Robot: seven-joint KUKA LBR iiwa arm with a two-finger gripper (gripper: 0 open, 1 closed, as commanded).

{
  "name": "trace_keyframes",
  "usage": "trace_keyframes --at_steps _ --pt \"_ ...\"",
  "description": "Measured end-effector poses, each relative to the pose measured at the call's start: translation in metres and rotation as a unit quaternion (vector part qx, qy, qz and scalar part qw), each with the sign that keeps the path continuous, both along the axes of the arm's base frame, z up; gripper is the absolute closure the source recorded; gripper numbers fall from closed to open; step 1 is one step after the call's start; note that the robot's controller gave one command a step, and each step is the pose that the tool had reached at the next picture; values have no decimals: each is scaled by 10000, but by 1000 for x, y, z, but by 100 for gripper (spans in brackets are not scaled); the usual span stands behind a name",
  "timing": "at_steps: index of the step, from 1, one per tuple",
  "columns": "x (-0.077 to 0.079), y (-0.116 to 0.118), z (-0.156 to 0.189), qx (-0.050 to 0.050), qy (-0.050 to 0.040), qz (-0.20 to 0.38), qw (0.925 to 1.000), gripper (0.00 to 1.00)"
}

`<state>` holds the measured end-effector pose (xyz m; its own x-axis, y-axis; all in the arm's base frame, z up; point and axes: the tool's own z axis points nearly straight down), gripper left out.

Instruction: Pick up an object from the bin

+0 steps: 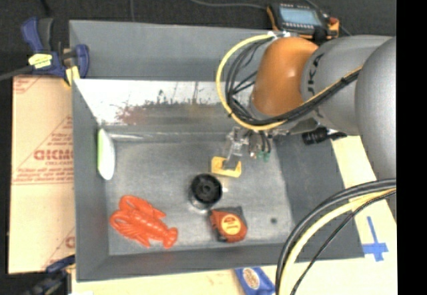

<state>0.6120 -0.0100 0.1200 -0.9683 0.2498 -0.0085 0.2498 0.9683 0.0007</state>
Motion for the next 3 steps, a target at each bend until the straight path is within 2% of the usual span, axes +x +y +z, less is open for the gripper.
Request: trace_keyframes --at_steps 1,3 --pt "-2 0 8 3 51 3 10000 100" --pt "0 0 46 9 22 15 10000 100"
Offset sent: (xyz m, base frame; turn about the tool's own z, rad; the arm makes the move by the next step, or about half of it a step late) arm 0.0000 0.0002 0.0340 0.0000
